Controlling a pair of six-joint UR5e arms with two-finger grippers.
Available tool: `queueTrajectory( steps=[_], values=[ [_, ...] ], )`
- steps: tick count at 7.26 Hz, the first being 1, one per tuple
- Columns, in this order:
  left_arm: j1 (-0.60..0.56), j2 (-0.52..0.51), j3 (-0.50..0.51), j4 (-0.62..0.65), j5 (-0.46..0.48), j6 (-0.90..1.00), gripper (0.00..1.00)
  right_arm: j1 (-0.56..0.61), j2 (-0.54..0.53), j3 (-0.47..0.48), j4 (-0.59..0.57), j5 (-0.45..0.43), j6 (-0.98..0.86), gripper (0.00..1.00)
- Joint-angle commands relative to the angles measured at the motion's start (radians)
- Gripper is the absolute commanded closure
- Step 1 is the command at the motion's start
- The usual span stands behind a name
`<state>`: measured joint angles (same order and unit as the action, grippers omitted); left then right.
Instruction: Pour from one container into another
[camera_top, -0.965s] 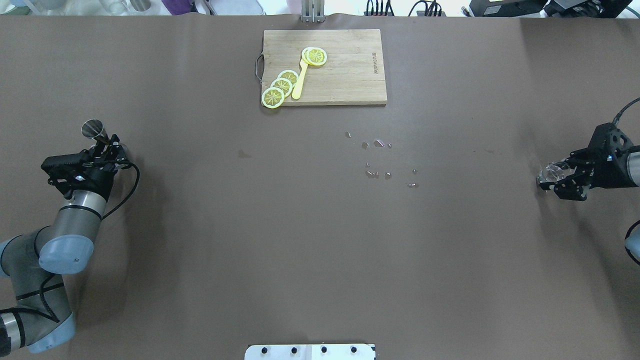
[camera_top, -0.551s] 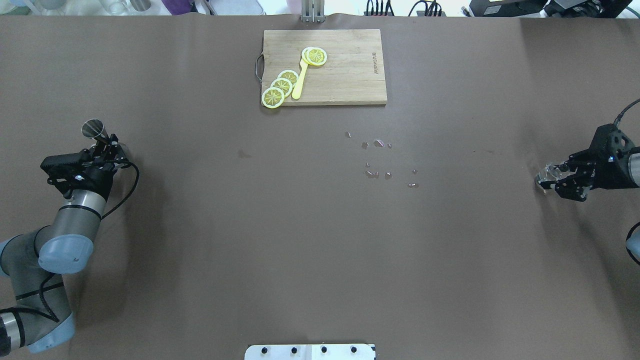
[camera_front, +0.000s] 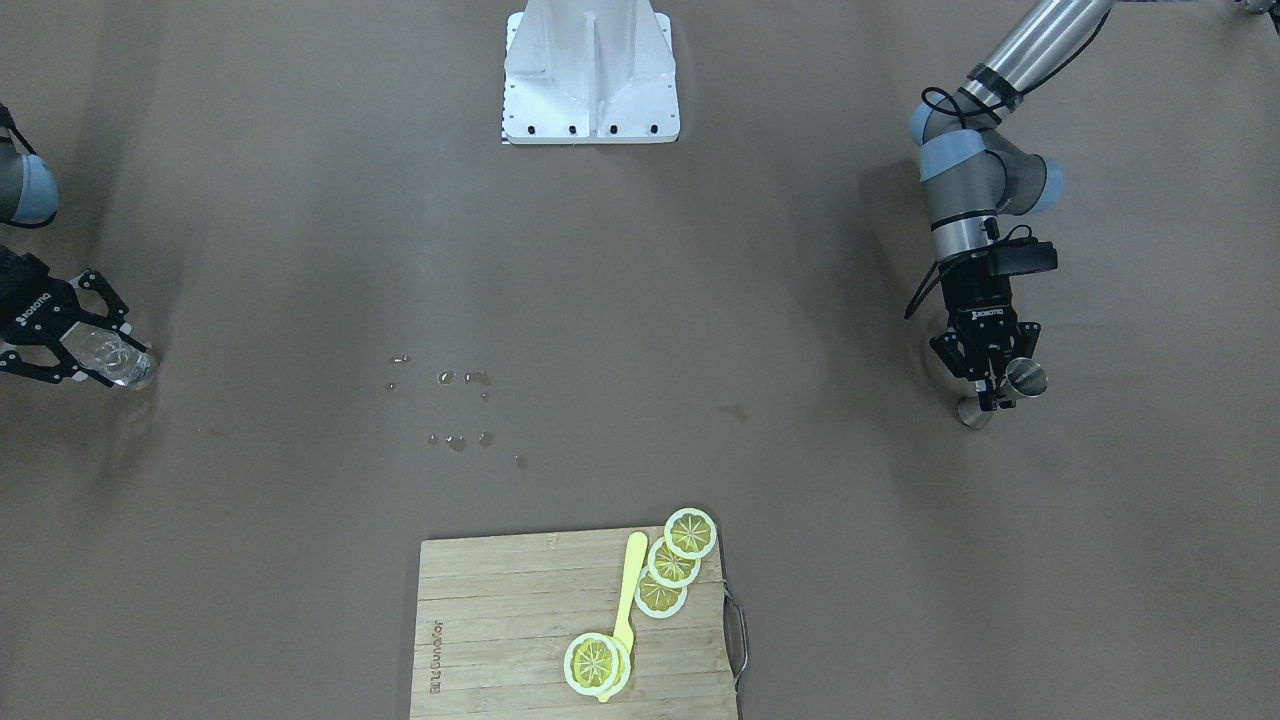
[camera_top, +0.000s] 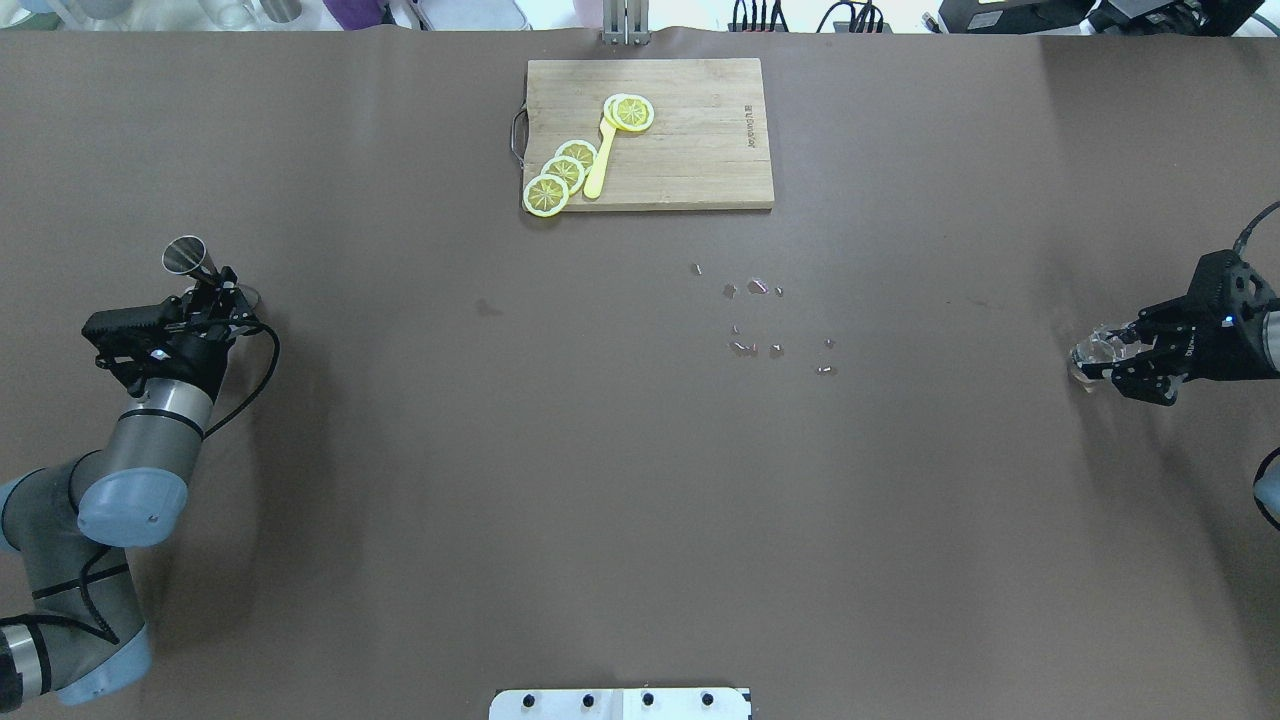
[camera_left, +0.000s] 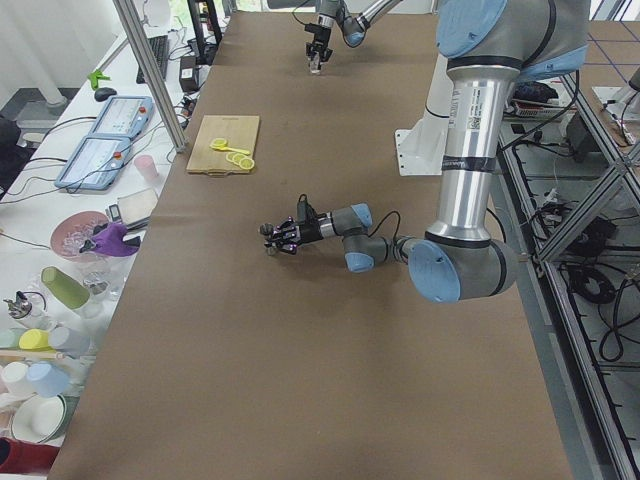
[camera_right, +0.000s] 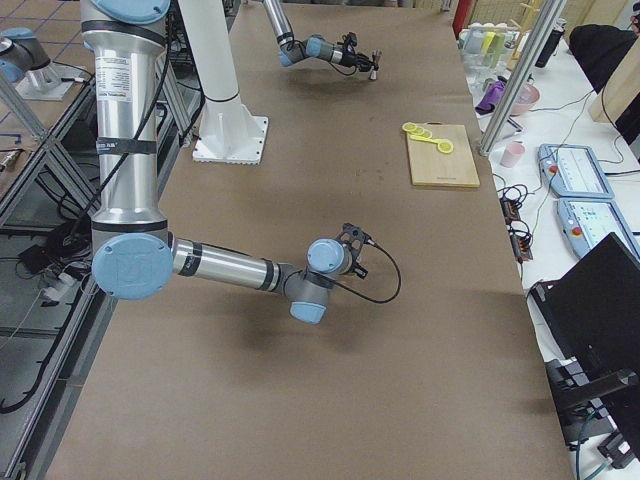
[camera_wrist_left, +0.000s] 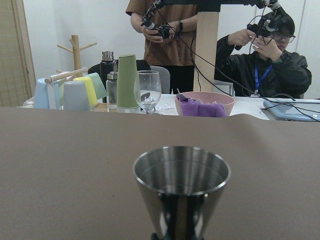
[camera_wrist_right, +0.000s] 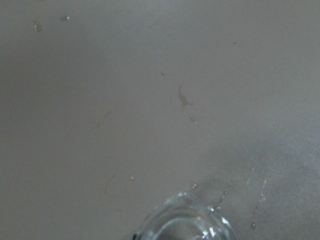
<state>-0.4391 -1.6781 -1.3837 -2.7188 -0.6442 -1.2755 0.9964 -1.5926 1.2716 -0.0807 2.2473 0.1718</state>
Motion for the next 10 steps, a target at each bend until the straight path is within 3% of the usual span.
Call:
queueTrajectory(
  steps=[1, 4, 5, 7, 8, 10],
  values=[
    [-0.003, 0.000, -0.044, 0.005, 0.000, 0.045, 0.82, 0.014, -0.015, 0.058, -0.013, 0.015, 0.002, 1.00],
    [-0.001, 0.000, -0.132, 0.004, -0.011, 0.054, 0.98, 0.018, 0.003, 0.116, -0.043, 0.054, 0.003, 1.00],
    [0.000, -0.002, -0.152, 0.005, -0.014, 0.053, 1.00, 0.007, 0.020, 0.167, -0.113, 0.054, 0.005, 1.00],
    [0.002, -0.014, -0.208, 0.005, -0.165, 0.054, 1.00, -0.027, 0.081, 0.360, -0.401, 0.051, -0.003, 1.00],
    [0.000, -0.014, -0.248, 0.005, -0.223, 0.054, 1.00, -0.056, 0.123, 0.402, -0.495, 0.037, -0.003, 1.00],
    [0.002, -0.053, -0.262, 0.004, -0.279, 0.114, 1.00, -0.100, 0.181, 0.402, -0.514, 0.002, -0.008, 1.00]
  ],
)
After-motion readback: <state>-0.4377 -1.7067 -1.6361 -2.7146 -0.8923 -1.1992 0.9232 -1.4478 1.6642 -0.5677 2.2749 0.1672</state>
